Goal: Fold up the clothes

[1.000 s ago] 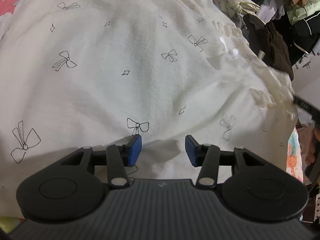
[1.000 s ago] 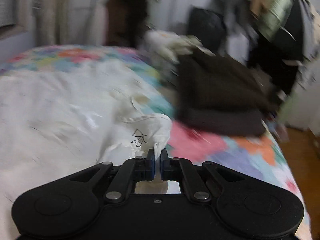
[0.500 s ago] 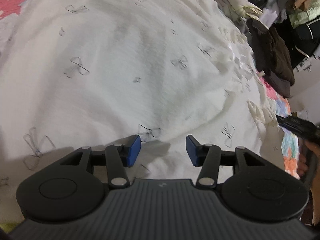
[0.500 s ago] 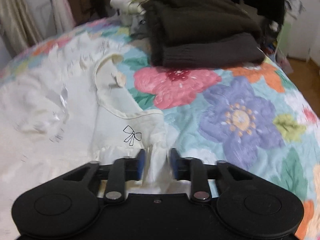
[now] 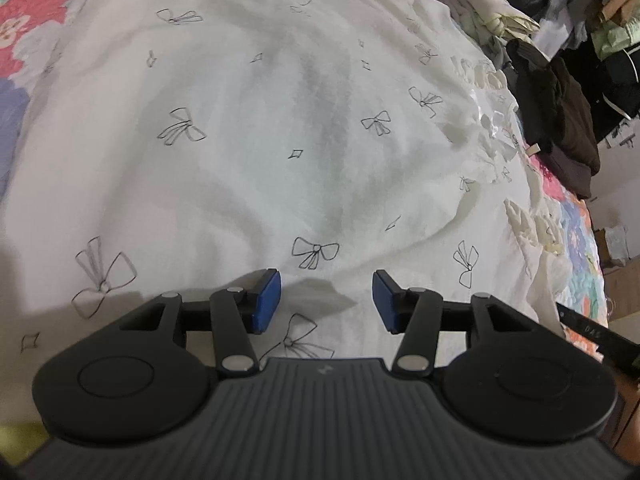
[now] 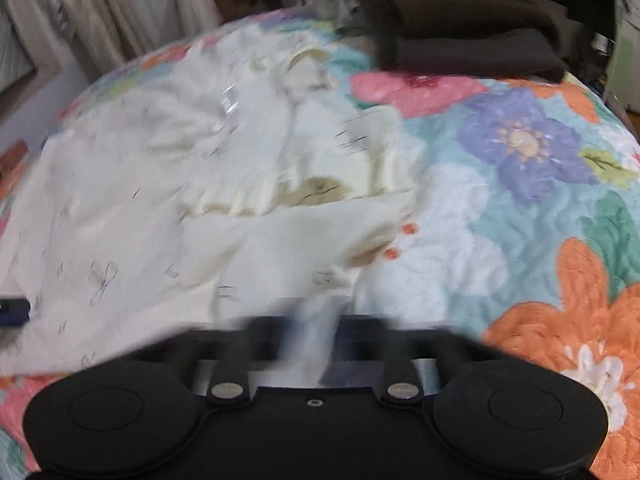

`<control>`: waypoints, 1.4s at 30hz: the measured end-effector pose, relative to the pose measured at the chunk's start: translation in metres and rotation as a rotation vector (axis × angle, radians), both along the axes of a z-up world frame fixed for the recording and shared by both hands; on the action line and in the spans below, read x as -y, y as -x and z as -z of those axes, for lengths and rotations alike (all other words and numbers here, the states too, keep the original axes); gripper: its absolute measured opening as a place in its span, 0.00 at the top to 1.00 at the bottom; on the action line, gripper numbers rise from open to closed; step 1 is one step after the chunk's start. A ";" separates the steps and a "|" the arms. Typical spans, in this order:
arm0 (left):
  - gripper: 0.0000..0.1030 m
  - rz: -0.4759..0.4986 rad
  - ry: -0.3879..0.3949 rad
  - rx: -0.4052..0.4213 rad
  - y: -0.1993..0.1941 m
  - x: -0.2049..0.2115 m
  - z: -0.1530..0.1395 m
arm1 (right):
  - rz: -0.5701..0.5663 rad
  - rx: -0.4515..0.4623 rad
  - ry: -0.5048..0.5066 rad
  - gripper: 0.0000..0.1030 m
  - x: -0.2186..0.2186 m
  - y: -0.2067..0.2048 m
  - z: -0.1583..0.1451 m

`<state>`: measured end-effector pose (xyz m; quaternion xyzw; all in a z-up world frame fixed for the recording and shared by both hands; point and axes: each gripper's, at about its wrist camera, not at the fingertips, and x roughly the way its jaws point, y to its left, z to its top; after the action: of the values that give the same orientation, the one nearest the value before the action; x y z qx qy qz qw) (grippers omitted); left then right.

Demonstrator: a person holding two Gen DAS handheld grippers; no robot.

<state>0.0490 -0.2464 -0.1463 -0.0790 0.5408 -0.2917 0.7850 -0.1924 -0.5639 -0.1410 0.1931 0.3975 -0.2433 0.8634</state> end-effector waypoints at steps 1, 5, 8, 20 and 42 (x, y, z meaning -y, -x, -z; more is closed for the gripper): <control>0.52 -0.005 -0.007 0.002 0.001 -0.002 -0.001 | -0.006 -0.014 0.035 0.98 -0.007 -0.001 -0.005; 0.52 -0.017 -0.033 0.022 0.004 -0.012 -0.006 | 0.030 -0.087 0.212 0.99 -0.020 0.020 -0.035; 0.52 -0.021 -0.049 0.021 0.007 -0.023 -0.009 | 0.116 -0.050 0.141 1.00 -0.006 0.039 -0.029; 0.42 -0.036 -0.128 0.055 0.041 -0.070 -0.031 | 0.127 0.203 -0.062 0.28 -0.016 0.089 -0.023; 0.38 -0.007 -0.192 0.173 0.079 -0.081 -0.058 | 0.084 -0.003 0.052 0.97 -0.047 0.098 0.010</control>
<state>-0.0301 -0.1655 -0.0887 0.0198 0.4963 -0.2416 0.8336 -0.2908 -0.5164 -0.1507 0.1868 0.3839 -0.2898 0.8566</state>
